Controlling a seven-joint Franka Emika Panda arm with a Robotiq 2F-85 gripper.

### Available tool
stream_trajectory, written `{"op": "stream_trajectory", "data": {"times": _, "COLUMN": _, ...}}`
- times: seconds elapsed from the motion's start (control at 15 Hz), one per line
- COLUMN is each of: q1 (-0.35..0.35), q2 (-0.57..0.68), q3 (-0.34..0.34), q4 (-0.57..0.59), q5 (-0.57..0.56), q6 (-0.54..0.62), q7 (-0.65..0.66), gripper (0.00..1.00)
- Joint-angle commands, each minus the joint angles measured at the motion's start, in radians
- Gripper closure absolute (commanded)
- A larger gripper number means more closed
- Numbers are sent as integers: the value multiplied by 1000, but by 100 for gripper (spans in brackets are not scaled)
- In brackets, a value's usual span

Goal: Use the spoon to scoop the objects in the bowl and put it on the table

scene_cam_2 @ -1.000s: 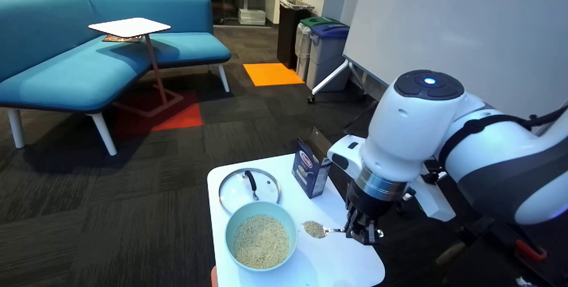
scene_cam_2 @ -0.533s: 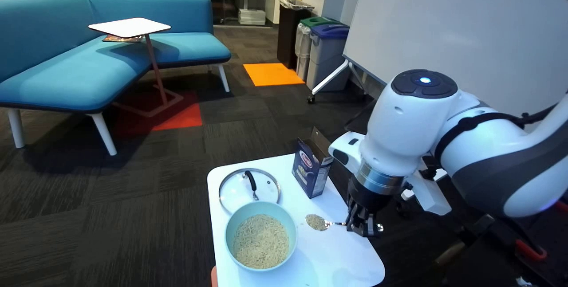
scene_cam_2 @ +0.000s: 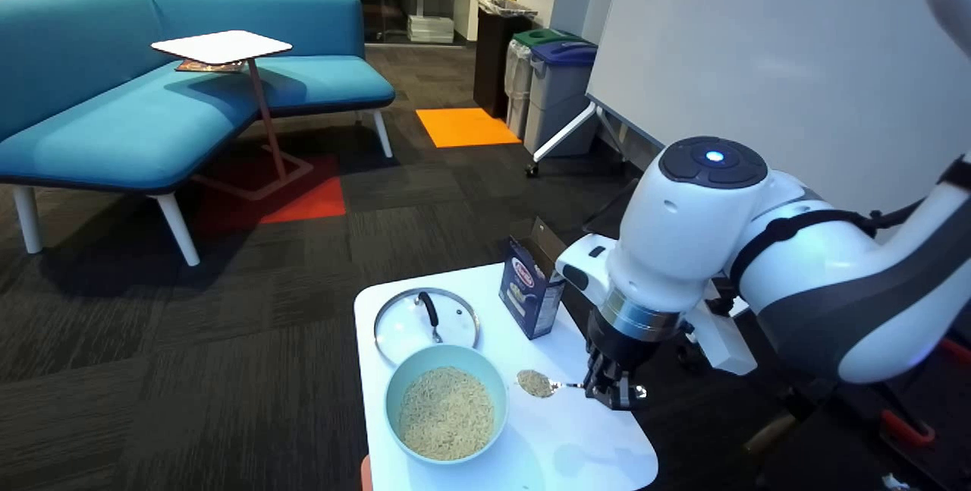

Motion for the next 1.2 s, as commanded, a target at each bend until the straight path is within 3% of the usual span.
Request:
{"op": "stream_trajectory", "data": {"times": 0.0, "q1": 32, "q2": 35, "q3": -30, "q4": 29, "q5": 12, "q6": 36, "q7": -10, "gripper": 97}}
{"op": "stream_trajectory", "data": {"times": 1.13, "q1": 38, "q2": 140, "q3": -48, "q4": 108, "q5": 27, "q6": 44, "q7": -24, "gripper": 97}}
